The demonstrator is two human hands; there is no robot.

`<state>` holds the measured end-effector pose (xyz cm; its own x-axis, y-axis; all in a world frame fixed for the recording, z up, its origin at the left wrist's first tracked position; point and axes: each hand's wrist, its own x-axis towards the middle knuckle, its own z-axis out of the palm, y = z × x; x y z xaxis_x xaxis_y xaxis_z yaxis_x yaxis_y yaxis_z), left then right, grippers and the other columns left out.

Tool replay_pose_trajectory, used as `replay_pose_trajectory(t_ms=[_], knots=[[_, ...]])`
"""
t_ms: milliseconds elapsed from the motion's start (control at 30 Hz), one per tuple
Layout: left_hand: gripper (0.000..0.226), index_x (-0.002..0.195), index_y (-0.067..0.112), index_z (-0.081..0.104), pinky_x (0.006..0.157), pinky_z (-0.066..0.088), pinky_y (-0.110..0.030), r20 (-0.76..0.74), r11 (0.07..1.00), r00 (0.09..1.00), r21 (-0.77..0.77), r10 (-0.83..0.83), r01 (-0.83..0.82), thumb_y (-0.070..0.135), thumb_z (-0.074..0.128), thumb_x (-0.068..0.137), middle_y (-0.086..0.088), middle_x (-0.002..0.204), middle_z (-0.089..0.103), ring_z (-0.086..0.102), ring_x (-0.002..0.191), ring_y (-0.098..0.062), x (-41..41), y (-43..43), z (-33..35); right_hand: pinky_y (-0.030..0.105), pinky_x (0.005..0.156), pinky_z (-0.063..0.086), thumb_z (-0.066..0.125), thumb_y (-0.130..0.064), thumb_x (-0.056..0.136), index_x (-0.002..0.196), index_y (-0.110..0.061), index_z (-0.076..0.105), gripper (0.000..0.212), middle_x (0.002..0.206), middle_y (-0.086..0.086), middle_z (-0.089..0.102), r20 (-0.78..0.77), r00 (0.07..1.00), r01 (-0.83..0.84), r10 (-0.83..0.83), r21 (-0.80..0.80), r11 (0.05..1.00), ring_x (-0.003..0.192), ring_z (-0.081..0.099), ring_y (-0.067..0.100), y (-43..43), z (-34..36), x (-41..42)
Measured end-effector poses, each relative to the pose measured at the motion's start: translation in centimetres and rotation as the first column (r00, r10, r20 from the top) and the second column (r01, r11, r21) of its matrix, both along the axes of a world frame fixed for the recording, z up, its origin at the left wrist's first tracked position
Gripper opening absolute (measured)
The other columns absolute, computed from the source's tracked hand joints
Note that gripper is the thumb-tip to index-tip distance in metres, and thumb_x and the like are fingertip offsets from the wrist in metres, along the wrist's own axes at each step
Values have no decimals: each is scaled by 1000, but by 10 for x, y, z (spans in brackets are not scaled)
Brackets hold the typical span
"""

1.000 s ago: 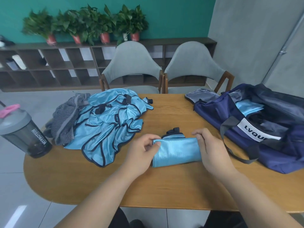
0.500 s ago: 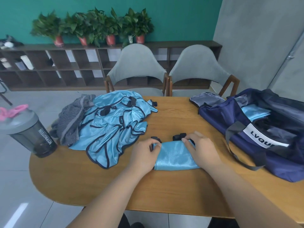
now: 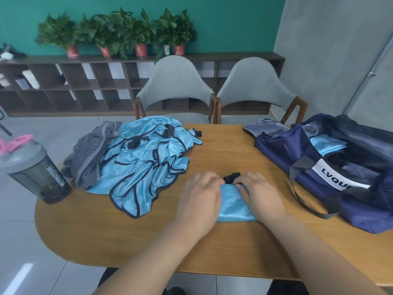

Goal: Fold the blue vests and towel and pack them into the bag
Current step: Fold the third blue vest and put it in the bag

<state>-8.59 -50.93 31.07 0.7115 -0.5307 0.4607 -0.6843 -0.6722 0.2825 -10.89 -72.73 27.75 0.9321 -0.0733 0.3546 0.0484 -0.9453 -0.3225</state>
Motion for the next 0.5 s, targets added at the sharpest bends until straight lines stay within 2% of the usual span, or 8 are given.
replay_pose_trajectory(t_ms=[33,100,167,233,300,333,400,500], knots=[[36,137,17,64,116,39,-37,23,994,997,87,-70,68,21,53,103,1,144,57,50,133,-20,-6,-5,-6,26,73,38,58,-32,104,107,-36,68,11,100,-18,59,7,1000,4,-4,-15,1000,96,50,8,1,0,0],[50,156,12,45,129,21,-40,-53,967,995,237,-79,89,29,45,109,-5,164,39,32,153,-24,-13,-9,-22,28,71,42,56,-33,105,103,-34,69,13,97,-16,60,30,999,34,-32,-75,997,92,51,11,1,-1,0],[61,167,14,20,132,4,-39,-146,950,989,306,-21,65,40,30,113,-4,174,17,13,161,-22,-12,-5,-33,33,71,47,58,-33,104,101,-32,70,13,94,-13,61,42,997,73,-67,-171,983,89,53,15,3,-2,-1],[64,168,17,10,132,-1,-39,-168,942,986,331,1,55,46,23,113,0,176,8,4,162,-18,-10,-2,-34,38,71,49,71,-24,95,101,-26,74,7,94,-7,64,45,992,130,-122,-302,945,89,57,21,5,0,-5],[68,169,17,7,132,-2,-38,-174,936,985,344,-7,68,49,24,112,0,176,6,1,162,-17,-8,-2,-31,41,76,52,82,-11,79,109,-19,76,32,105,0,69,52,990,143,-133,-348,927,96,63,27,11,1,-10],[70,169,17,7,132,-3,-37,-181,936,983,344,-8,71,52,25,111,0,176,5,0,162,-16,-7,-2,-30,42,81,53,82,-10,78,118,-17,75,41,116,1,70,62,992,125,-111,-322,938,105,65,28,15,2,-14],[74,168,18,12,131,-3,-35,-168,943,986,328,-5,60,58,28,108,2,176,9,2,162,-14,-3,2,-31,41,101,51,71,-23,94,138,-18,66,44,141,-1,63,45,999,31,-20,-259,965,130,58,23,23,-2,-23],[77,169,22,12,131,-3,-33,-193,944,981,323,-5,68,66,22,106,7,176,8,-4,161,-8,2,10,-38,39,128,20,28,-54,111,163,-27,31,59,168,-13,27,-156,987,-66,37,-180,981,159,15,11,28,-14,-36]])
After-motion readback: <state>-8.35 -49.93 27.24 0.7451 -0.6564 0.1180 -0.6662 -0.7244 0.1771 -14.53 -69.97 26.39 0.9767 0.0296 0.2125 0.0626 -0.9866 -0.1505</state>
